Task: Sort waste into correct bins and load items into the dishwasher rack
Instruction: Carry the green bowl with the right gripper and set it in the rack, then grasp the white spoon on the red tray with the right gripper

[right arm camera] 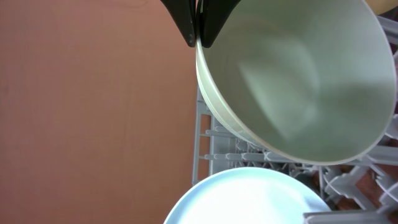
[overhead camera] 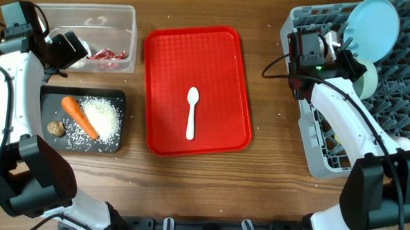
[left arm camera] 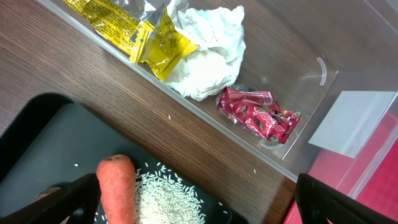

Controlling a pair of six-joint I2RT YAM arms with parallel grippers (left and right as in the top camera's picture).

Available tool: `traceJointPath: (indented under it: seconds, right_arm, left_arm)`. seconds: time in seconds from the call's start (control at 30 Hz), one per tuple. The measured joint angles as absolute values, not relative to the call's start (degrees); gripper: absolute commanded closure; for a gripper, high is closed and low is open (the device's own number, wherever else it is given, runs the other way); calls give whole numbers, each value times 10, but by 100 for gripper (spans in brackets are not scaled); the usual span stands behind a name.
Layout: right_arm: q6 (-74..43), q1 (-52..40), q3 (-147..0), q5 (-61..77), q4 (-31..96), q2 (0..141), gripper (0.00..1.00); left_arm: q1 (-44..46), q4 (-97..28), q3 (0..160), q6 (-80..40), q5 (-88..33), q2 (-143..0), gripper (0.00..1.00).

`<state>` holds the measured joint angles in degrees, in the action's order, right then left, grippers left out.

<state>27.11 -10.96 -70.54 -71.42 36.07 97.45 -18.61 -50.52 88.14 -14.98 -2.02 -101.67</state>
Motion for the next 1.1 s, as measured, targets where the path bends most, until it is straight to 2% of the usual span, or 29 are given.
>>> traceJointPath:
  seconds: [0.33, 0.5, 0.53, 0.57, 0.63, 0.83, 1.0, 1.1]
  right_arm:
    - [267, -112, -689, -703, 383, 974, 96]
    - [267, -159, -682, -684, 397, 974, 95]
    - [267, -172, -679, -678, 398, 974, 84]
    - [267, -181, -677, -671, 400, 974, 62]
    - [264, -196, -677, -653, 402, 974, 0]
    - [261, -223, -677, -636, 396, 974, 0]
    - [219, -225, -674, -611, 295, 935, 0]
    - [163, -263, -678, -528, 240, 868, 0]
  left_arm:
    - [-186, -505, 881, -150, -20, -1017, 0]
    - [-186, -505, 881, -150, -20, -1017, 0]
    - [-186, -505, 881, -150, -20, -1017, 0]
    - [-186, -505, 881, -150, -20, -1017, 0]
    - [-186, -505, 881, -150, -20, -1017, 0]
    - [-186, -505, 881, -150, -20, -1017, 0]
    - [-186, -505, 881, -150, -20, -1017, 0]
    - [-186, -505, 881, -150, -20, -1017, 0]
